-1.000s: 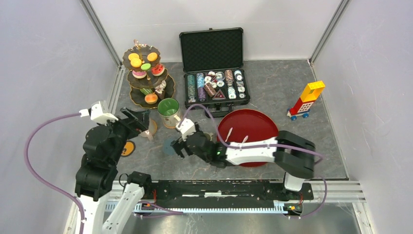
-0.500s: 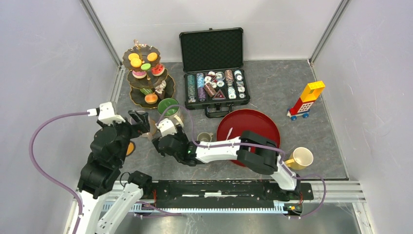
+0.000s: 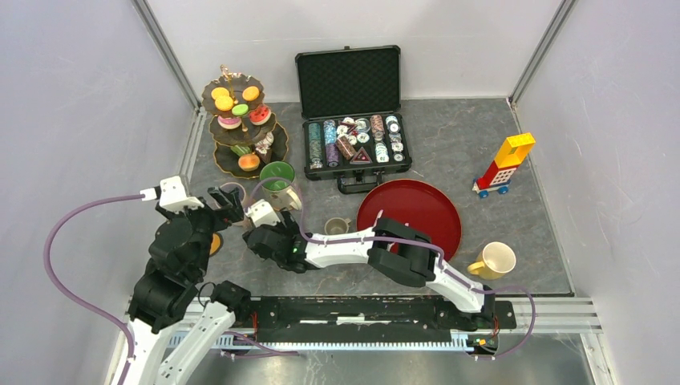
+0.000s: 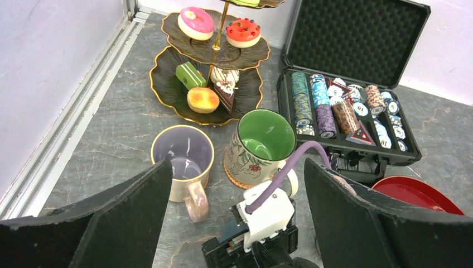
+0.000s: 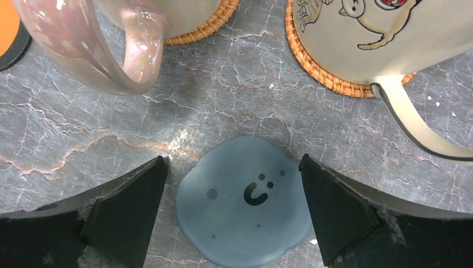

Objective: Serve the afternoon tea
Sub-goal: Move the coaster to the center of the board.

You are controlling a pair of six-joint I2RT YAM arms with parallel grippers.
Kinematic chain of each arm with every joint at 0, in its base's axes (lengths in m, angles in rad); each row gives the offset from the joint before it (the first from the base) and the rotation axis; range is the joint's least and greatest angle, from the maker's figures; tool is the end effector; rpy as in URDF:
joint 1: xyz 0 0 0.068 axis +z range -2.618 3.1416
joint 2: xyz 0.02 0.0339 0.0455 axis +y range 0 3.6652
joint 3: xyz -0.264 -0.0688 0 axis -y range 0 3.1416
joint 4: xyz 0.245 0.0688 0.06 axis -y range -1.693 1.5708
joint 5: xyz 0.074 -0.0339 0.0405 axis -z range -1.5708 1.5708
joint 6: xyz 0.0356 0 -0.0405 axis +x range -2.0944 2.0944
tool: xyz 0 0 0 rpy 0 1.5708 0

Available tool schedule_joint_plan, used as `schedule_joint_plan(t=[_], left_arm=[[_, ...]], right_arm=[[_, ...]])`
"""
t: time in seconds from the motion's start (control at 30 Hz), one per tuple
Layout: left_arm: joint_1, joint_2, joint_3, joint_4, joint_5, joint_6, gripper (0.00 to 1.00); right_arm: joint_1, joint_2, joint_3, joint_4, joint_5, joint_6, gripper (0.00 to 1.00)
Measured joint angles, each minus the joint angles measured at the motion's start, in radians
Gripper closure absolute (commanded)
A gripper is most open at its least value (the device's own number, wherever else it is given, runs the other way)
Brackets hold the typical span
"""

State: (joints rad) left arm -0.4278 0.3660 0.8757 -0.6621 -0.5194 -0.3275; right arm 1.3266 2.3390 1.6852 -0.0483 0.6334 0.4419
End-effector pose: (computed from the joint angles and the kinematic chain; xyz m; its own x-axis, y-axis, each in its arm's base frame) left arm 0.0635 -0.0095 0.3640 -0.1031 -0.2599 -0.9601 -0.1261 0.9609 -0.2466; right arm 0.1444 0.4925 0.1357 -0.4289 -0.2956 -0.8536 -0.5414 0.8405 -0.0190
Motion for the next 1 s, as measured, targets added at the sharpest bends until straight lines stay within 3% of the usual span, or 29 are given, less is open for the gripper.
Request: schedule_joint_plan(t=[0.23, 0.5, 0.77, 1.0], left_arm=[[0.000, -0.014, 0.000, 0.000, -0.004, 0.000, 0.06], [0.000, -0.022, -0.006, 0.000, -0.003, 0.001, 0.06], [0.000, -0.022, -0.012, 0.000, -0.003, 0.001, 0.05], [0.000, -0.022, -0.013, 0.000, -0.002, 0.001, 0.05]], right_arm=[[0.002, 0.006, 0.008, -0.015, 0.033, 0.004, 0.09], [0.004, -0.109, -0.193, 0.046, 0.068, 0.044, 0.11], [-0.003, -0.190, -0.320, 0.066, 0.108, 0.054, 0.07], [-0.009, -0.225, -0.355, 0.084, 0.089, -0.048, 0.02]])
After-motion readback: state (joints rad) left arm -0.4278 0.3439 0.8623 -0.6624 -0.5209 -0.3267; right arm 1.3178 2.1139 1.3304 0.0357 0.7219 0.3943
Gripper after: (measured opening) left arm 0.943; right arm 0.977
